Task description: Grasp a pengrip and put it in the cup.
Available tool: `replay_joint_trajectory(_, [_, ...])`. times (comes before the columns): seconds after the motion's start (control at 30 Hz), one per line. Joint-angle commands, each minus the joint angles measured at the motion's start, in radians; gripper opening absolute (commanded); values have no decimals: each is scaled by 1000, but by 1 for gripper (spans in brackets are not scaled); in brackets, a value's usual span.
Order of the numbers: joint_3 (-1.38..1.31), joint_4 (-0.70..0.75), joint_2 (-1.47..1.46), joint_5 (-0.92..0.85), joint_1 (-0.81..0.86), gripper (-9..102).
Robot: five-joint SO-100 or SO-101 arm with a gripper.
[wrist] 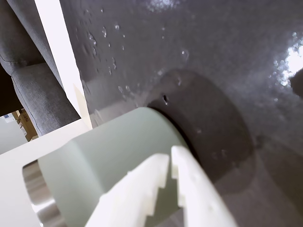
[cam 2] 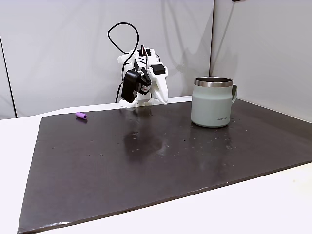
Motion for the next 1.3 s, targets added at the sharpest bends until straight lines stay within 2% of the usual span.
replay_joint_trajectory(0.0, [-2,2,17,-17,-32,0])
replay_joint_trajectory(0.4, [-3,3,17,-8,-29,0])
replay_joint_trajectory(0.7, [-146,107,-2,11,57,0])
replay_joint_trajectory(1.0, [-414,114,-393,38,225,0])
replay_joint_trajectory(1.27, [-699,140,-867,58,482,0])
